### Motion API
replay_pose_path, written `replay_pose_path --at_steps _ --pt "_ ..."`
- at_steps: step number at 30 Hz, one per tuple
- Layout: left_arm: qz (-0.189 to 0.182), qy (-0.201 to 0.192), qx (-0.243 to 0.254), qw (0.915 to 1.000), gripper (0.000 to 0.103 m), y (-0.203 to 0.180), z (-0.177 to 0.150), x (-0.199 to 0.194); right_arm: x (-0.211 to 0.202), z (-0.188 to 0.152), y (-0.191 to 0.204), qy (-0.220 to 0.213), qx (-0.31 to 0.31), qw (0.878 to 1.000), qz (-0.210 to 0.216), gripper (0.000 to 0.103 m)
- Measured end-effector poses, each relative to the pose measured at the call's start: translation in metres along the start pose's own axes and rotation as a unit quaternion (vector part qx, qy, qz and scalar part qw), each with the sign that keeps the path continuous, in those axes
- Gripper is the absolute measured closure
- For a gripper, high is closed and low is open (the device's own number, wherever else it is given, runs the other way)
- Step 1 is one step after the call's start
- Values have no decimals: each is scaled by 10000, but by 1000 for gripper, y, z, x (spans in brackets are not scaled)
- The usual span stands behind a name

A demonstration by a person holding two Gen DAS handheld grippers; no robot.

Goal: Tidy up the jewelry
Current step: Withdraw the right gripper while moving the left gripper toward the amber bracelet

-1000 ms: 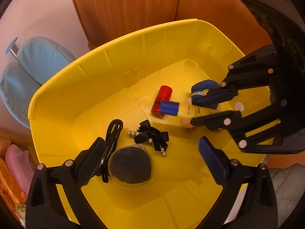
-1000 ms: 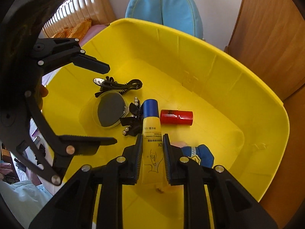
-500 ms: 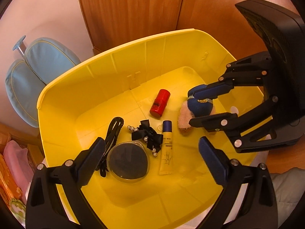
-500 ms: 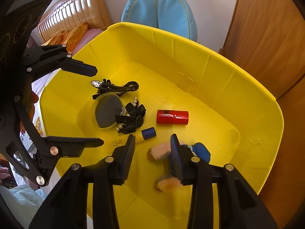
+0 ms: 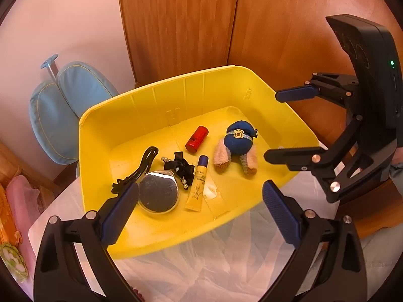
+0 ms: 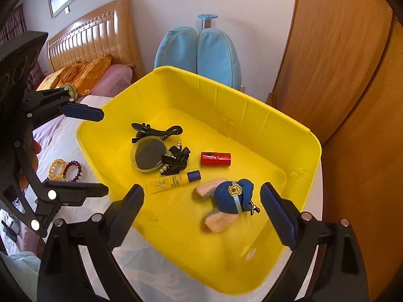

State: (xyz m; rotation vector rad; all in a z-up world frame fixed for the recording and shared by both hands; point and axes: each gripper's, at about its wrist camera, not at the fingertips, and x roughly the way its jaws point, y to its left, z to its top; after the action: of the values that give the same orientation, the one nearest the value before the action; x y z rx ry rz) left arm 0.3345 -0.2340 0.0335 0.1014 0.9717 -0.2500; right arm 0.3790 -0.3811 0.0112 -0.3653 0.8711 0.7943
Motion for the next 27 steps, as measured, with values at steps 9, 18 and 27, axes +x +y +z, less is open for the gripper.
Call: replay_pose_path --at_steps 9,18,27 --pt "369 -102 -626 9973 7 3 -58 -45 -48 -14 45 -491 -311 9975 394 8" --pt "630 -63 -1097 9919 7 17 -114 -84 -54 -22 111 -542 -748 9915 913 8" --pt "488 -33 -1688 9844 7 79 -169 -86 -20 -15 170 -135 -664 9934 927 8"
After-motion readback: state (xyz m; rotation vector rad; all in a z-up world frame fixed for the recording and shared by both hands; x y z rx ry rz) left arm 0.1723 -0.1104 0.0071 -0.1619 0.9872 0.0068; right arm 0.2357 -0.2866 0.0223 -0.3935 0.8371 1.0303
